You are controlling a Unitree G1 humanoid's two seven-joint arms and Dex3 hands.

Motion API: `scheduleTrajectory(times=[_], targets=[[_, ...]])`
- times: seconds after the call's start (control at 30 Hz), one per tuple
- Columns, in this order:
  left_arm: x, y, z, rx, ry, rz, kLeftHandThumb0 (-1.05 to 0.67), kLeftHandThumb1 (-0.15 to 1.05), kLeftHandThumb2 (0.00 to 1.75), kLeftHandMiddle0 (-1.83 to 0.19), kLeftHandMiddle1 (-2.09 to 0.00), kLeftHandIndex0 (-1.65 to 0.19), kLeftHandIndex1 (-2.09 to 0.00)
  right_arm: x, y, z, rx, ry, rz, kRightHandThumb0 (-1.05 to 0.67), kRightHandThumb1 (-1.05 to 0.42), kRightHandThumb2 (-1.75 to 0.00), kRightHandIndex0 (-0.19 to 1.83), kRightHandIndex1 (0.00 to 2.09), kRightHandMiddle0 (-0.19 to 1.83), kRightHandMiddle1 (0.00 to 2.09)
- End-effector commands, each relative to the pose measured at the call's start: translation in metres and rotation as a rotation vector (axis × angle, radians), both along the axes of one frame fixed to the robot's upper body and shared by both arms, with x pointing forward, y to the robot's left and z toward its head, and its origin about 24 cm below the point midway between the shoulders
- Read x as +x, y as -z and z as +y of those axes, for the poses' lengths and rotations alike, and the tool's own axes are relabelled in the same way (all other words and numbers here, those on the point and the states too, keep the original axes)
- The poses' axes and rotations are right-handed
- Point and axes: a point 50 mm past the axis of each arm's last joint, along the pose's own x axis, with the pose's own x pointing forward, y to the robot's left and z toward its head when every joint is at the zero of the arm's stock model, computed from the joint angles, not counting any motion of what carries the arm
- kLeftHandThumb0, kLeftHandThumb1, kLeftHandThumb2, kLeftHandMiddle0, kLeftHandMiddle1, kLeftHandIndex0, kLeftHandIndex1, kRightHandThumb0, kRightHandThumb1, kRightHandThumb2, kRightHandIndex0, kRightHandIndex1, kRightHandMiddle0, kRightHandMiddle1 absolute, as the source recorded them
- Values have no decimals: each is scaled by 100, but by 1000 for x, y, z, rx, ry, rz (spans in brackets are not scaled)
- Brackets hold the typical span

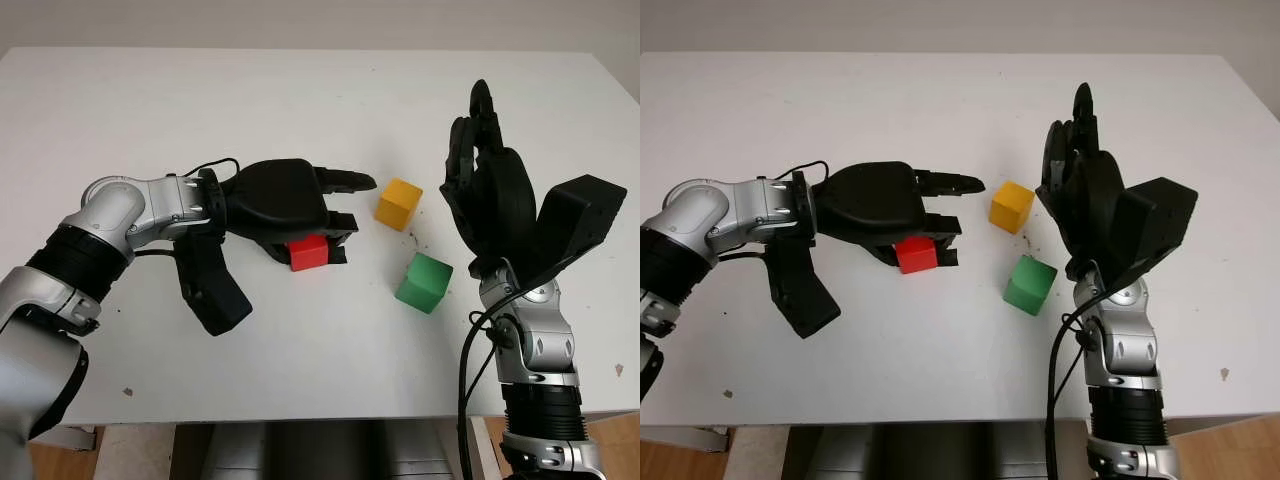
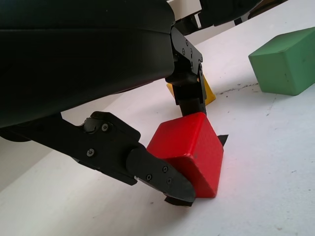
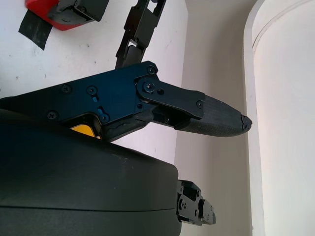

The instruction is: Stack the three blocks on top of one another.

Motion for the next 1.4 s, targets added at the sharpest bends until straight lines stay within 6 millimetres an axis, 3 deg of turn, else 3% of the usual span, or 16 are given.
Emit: scheduleTrajectory(times=[0.0,0.33,0.4,0.5,0.6,0.83,1.07,1.3,1.37], targets=[[0,-7,-5,-4,19,-17,-48,93,6,-7,-5,-36,-128,-3,-3,0,-2,2,-14,-72,-105,-70,-19,0,-19,0],[-2,-5,-5,-9,41,-39,-53,93,5,-3,-4,-33,-119,-4,-2,0,-1,11,-13,-73,-105,-70,-19,0,-19,0],[-2,-5,-5,4,39,-48,-55,94,6,3,-4,-19,-101,-4,-2,0,2,12,-14,-73,-105,-70,-19,0,-19,0],[-1,-5,-5,29,41,-73,-66,93,5,15,-4,-15,-40,-5,-2,0,3,11,-14,-73,-105,-70,-19,0,-19,0],[0,-4,-4,36,39,-85,-72,92,5,19,-1,-7,-15,-4,-2,0,3,8,-12,-73,-105,-70,-19,0,-19,0],[1,-6,-2,37,29,-111,-80,93,6,19,0,16,-1,-4,-1,0,-13,5,-7,-73,-105,-71,-19,0,-19,0],[-4,-19,5,-23,-7,-108,-88,97,6,19,0,19,0,-5,-1,-1,-14,1,-11,-72,-105,-71,-19,0,-19,0],[-21,-46,37,-224,-113,30,-96,99,7,19,0,19,0,-5,-4,-2,2,-5,-20,-73,-105,-71,-19,0,-19,0],[-25,-53,50,-306,-206,105,-99,103,21,19,0,19,0,-4,-6,-4,16,-5,-26,-72,-105,-69,-19,0,-19,0]])
